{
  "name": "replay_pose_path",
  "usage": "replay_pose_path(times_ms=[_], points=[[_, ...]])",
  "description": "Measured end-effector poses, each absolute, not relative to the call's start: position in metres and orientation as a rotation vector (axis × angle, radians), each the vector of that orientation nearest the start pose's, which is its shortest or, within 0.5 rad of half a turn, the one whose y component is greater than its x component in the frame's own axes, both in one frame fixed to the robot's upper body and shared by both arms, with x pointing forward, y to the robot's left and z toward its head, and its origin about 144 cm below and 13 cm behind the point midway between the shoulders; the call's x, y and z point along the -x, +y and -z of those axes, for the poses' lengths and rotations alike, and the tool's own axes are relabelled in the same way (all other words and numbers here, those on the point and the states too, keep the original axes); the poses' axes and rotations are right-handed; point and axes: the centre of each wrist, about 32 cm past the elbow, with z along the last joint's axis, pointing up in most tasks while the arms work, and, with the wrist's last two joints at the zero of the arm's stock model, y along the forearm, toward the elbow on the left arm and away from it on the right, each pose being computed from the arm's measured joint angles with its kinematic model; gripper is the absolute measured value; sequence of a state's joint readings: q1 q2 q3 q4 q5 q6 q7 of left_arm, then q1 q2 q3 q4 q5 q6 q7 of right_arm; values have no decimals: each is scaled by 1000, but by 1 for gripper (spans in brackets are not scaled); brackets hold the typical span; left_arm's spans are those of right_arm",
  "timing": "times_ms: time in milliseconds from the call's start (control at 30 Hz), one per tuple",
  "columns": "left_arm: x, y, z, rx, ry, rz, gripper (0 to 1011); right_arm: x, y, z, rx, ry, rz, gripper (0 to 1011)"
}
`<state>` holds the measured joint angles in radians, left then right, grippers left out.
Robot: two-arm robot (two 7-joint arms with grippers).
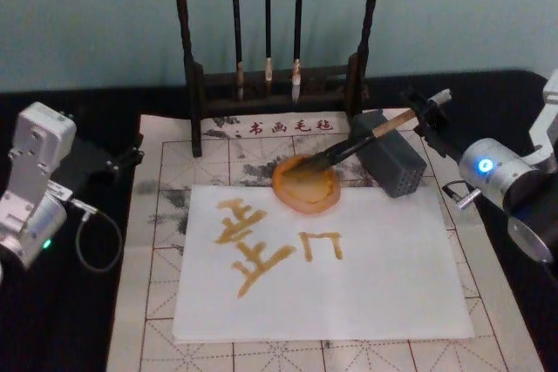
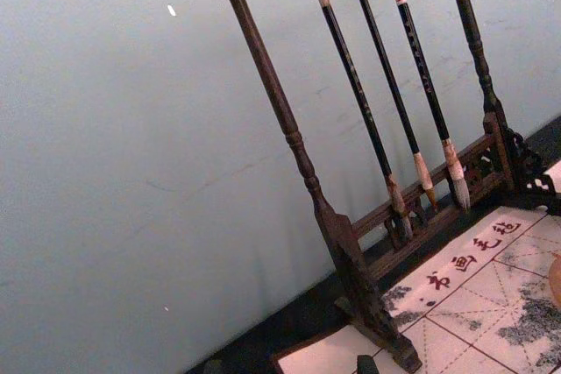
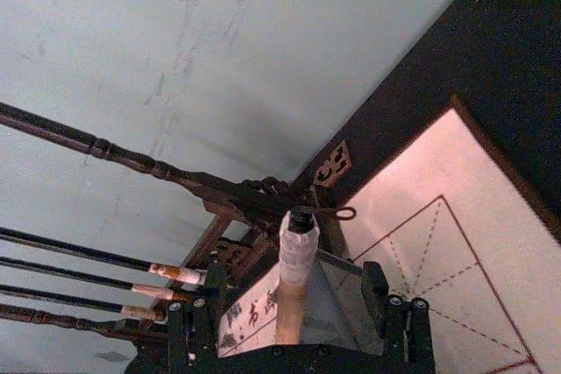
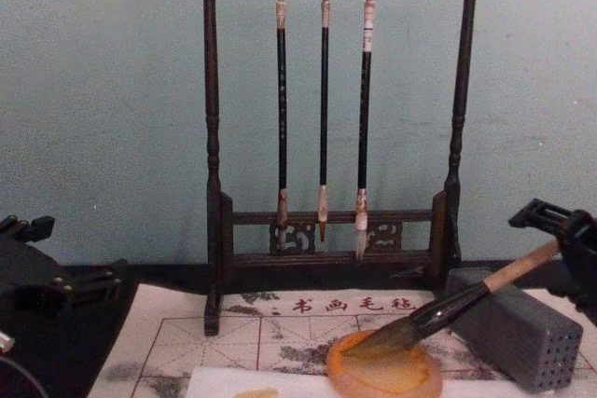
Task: Pick up the brush from the inkstone, write on the paper, then place the brush back to its original position.
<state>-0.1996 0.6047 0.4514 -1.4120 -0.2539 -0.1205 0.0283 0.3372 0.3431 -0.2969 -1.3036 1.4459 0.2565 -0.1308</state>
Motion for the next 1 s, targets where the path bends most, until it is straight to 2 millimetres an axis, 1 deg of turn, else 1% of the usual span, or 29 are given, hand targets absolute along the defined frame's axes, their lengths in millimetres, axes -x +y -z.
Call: replay_pose_path(times_ms=[200,333,400,433,533,767,1000], points=[[-489,310,-1140,-304,-285,-1248,1001,-528,-275,-1168,-424,1002,1245,1000],[-489,310,-1140,-304,-285,-1248,1001,-512,-280,-1165,-401,918,1238,1000],[-489,310,-1140,-304,-285,-1248,1001,-507,-281,-1163,-392,887,1237,1000],[-489,310,-1140,-304,-285,-1248,1001,-502,-281,-1162,-380,845,1236,1000],[-489,310,-1140,-304,-285,-1248,1001,-494,-280,-1158,-352,778,1241,1000],[-489,310,-1140,-304,-285,-1248,1001,-474,-275,-1145,-256,555,1253,1000],[-489,310,-1140,-305,-285,-1248,1001,-460,-269,-1130,-190,360,1258,1002]])
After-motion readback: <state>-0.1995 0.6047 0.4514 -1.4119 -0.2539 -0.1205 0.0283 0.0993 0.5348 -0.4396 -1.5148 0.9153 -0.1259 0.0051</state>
